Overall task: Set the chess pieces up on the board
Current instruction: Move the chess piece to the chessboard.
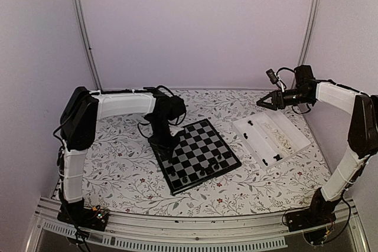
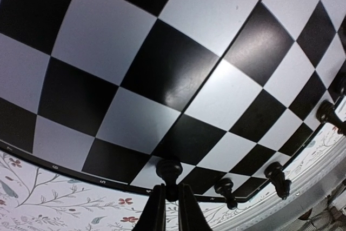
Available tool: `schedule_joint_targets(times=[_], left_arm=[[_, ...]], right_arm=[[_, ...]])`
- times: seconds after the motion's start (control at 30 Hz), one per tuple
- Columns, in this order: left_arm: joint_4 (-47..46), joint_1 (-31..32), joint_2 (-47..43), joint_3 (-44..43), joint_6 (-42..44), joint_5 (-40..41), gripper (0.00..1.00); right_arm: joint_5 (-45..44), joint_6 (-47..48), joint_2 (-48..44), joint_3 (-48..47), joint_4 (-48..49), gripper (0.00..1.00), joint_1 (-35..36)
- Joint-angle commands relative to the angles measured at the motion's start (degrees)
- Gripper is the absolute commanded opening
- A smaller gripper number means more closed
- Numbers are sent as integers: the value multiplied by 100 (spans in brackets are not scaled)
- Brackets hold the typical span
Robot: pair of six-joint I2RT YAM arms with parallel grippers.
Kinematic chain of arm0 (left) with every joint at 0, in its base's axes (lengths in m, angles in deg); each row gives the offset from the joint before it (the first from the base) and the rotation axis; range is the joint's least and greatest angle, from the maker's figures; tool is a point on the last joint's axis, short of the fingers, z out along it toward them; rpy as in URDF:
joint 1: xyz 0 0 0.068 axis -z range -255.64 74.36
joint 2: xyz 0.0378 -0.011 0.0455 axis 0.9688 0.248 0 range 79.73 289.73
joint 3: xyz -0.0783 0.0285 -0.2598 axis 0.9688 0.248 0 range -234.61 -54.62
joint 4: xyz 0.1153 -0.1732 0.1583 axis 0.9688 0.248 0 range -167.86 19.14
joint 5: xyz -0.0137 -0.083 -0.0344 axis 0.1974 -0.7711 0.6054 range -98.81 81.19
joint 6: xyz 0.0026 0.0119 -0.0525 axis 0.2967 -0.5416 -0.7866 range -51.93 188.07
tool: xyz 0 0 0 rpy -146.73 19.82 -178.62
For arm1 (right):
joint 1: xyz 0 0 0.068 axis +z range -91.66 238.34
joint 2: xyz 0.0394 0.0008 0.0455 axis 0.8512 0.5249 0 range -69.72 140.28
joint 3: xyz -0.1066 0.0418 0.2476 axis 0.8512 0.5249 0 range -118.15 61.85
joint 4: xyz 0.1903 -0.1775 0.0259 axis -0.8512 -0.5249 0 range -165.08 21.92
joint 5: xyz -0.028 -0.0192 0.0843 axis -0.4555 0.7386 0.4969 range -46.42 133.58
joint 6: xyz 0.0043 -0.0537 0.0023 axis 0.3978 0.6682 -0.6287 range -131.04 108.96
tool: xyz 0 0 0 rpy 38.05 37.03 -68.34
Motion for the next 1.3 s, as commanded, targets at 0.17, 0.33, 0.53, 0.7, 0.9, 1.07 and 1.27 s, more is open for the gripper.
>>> schedule_joint_targets(times=[0.17,0.33,0.53,0.7,0.9,1.07,1.27], left_arm=[[-61,373,204,-817,44,-15,3],[-55,676,507,-1482,187,-44,2],[-154,850,825,-1909,197,-252,2],[-222,935,1041,-2159,190,-411,3],[-262,954,1229,-2306,149,-573,3],[-288,962,1318,-2342,138,-685,3],[-295,962,1360,-2327,151,-711,4]], right_arm=[[114,77,29,-44,-74,53,14],[101,95,43,-46,-83,53,16],[90,103,48,-42,-92,53,18],[89,103,57,-42,-93,53,14],[64,121,69,-46,-101,53,13],[63,139,78,-44,-111,53,14],[80,147,125,-64,-138,53,16]])
